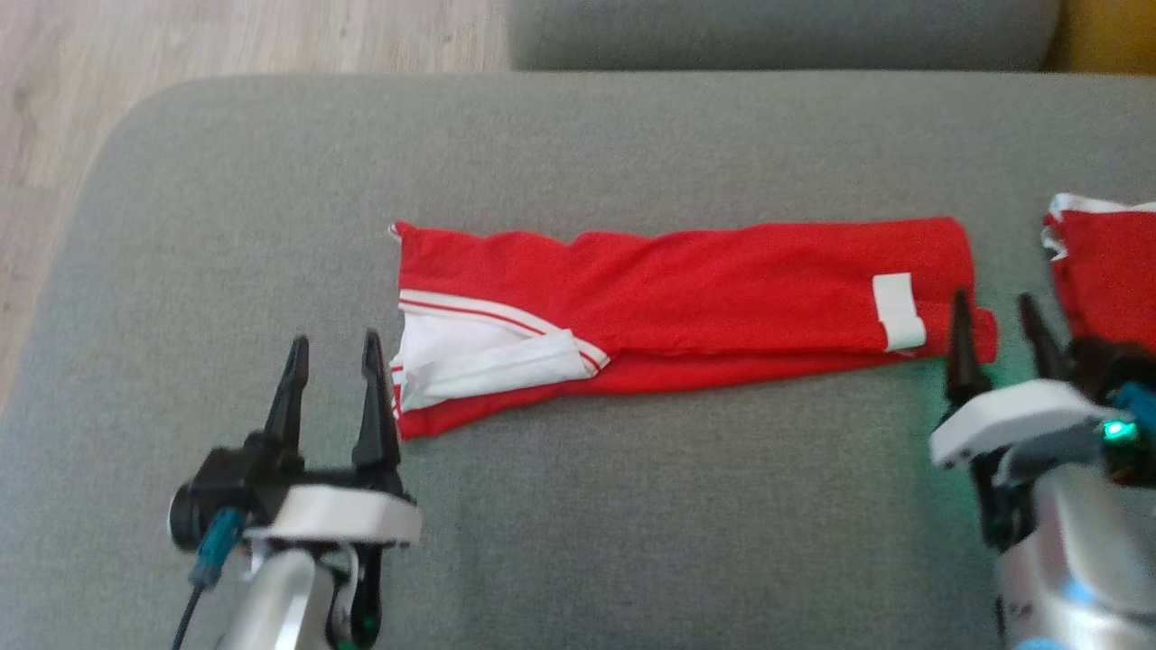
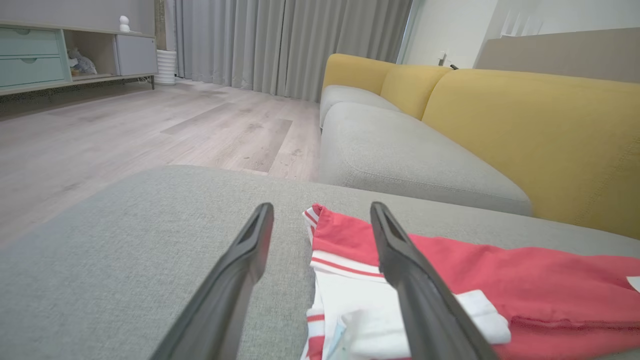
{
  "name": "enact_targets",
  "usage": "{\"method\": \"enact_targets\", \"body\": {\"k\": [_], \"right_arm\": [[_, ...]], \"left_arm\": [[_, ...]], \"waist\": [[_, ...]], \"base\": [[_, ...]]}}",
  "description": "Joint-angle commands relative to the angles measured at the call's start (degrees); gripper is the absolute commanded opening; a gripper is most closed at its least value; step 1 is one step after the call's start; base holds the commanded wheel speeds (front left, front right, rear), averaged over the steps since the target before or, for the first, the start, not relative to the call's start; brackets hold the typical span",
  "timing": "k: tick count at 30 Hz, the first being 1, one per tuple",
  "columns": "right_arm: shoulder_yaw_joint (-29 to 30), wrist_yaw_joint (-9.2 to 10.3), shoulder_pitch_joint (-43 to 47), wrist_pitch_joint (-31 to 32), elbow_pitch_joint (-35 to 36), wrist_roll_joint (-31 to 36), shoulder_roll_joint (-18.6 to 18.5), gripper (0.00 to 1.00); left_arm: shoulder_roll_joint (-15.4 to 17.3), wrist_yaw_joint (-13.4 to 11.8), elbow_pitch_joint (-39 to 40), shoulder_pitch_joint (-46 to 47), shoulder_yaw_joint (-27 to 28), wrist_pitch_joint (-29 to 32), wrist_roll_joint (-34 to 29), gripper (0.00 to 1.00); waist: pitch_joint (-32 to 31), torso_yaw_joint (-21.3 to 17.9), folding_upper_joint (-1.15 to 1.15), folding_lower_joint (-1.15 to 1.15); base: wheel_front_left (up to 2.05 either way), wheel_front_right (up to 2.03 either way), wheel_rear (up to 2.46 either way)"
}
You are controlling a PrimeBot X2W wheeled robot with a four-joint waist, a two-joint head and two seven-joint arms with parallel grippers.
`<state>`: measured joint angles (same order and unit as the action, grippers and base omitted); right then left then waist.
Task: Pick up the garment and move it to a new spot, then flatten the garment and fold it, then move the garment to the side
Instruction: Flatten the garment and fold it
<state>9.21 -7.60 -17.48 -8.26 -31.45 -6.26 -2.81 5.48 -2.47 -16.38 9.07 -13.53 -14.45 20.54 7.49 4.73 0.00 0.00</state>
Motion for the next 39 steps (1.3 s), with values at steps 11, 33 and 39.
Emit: {"method": "enact_targets", "body": {"k": [11, 33, 39], "right_arm": [[11.13, 0.11, -10.71, 4.6, -14.04, 9.91, -0.08, 1.0], [20.91, 0.11, -13.43, 1.88, -16.28, 19.7, -6.22, 0.0], [19.84, 0.11, -14.18, 3.12, -13.42, 17.85, -4.94, 0.0]], "left_arm": [[-2.24, 3.64, -0.38, 6.6, 4.43, -0.54, -2.0, 1.0], [-2.59, 4.6, -2.48, 4.85, 6.07, -0.54, 0.89, 1.0], [-2.59, 3.71, -2.29, 4.05, 3.91, -0.54, 2.38, 1.0]], "waist": [[5.39, 3.09, 0.0, 0.0], [-2.37, -0.45, 0.0, 0.0], [-4.16, 0.66, 0.0, 0.0]], "base": [[0.0, 0.0, 0.0], [0.0, 0.0, 0.0], [0.0, 0.0, 0.0]]}}
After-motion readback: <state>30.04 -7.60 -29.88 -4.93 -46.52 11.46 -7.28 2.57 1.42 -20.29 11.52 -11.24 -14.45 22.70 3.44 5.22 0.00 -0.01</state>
